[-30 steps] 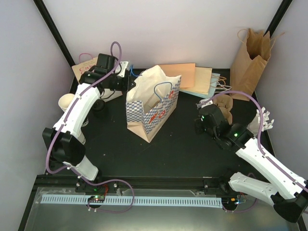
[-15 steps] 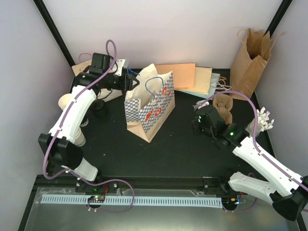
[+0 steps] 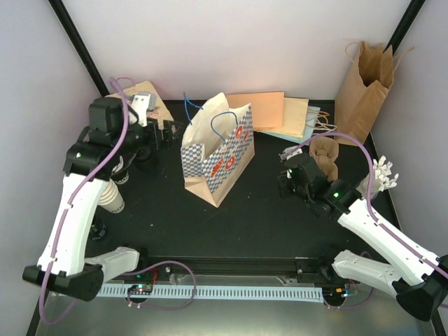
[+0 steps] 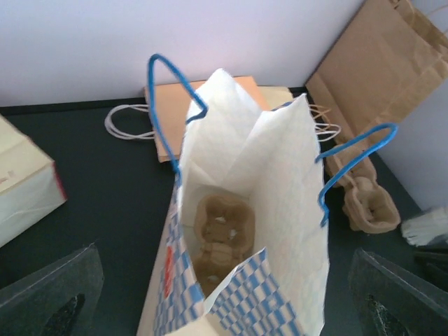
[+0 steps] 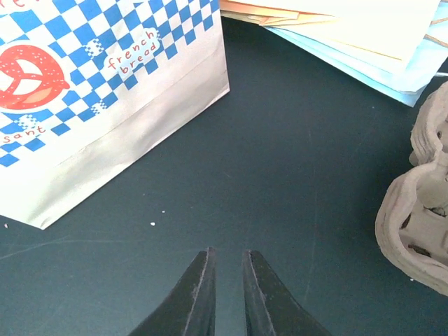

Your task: Pack the takeout coffee

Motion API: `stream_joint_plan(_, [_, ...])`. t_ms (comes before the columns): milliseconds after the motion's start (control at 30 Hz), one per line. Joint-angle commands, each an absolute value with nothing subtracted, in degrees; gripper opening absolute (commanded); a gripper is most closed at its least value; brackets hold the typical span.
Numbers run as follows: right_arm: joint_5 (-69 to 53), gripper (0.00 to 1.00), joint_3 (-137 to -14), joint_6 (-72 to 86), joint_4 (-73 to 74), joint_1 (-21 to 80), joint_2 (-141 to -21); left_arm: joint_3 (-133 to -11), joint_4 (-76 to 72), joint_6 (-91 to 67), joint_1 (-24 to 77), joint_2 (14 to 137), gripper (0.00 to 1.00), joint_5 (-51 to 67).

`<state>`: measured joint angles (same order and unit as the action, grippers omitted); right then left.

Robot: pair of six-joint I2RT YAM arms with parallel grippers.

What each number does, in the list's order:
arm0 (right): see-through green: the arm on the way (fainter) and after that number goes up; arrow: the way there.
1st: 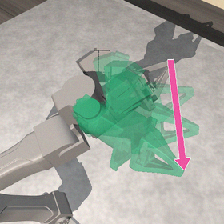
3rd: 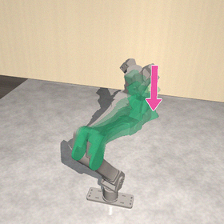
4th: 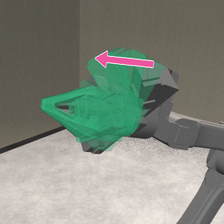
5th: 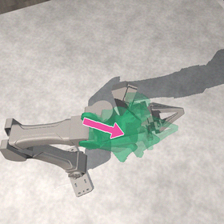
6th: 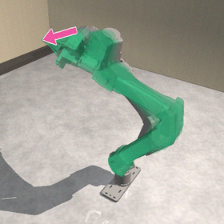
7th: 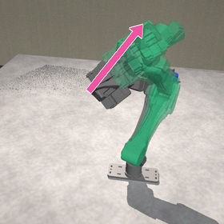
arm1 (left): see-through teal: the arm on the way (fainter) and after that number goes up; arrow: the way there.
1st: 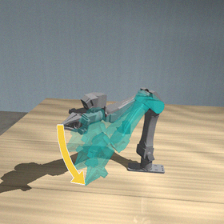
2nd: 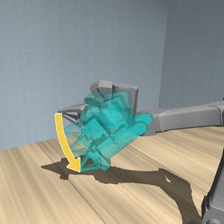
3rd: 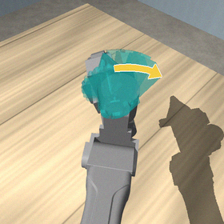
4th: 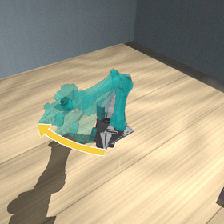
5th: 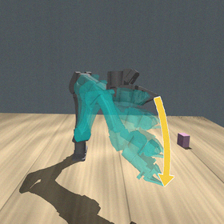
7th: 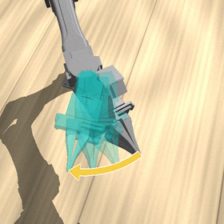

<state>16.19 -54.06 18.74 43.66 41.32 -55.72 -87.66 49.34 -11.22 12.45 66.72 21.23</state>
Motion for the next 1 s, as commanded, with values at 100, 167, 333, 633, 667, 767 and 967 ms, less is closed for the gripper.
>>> stream_joint_plan(100, [13.4,0.16,-52.3,20.1,40.8,41.0,-55.8,-79.2,55.1,-14.2,5.8,55.3,0.99,15.6])
stream_joint_plan(167, [12.4,0.17,-51.3,20.5,40.0,41.0,-55.6,-76.8,56.5,-15.0,4.1,52.7,0.99,12.1])
stream_joint_plan(333, [9.3,0.33,-48.4,21.4,38.2,41.0,-54.1,-74.4,62.9,-14.7,0.8,51.6,0.99,5.5])
stream_joint_plan(633, [8.2,0.99,-43.8,24.7,36.5,41.0,-51.8,-66.4,61.5,-18.5,0.0,46.5,0.99,7.7])
stream_joint_plan(667, [8.2,1.00,-43.4,25.0,36.2,41.0,-51.7,-65.6,61.1,-19.6,-0.1,46.5,0.99,7.7])
stream_joint_plan(767, [9.1,1.00,-41.9,26.5,34.8,40.9,-51.3,-63.3,60.5,-22.7,-0.1,46.7,0.99,7.8])
stream_joint_plan(967, [9.9,1.00,-40.8,27.4,32.9,41.0,-51.5,-62.8,60.0,-17.1,0.0,48.8,0.99,7.7])
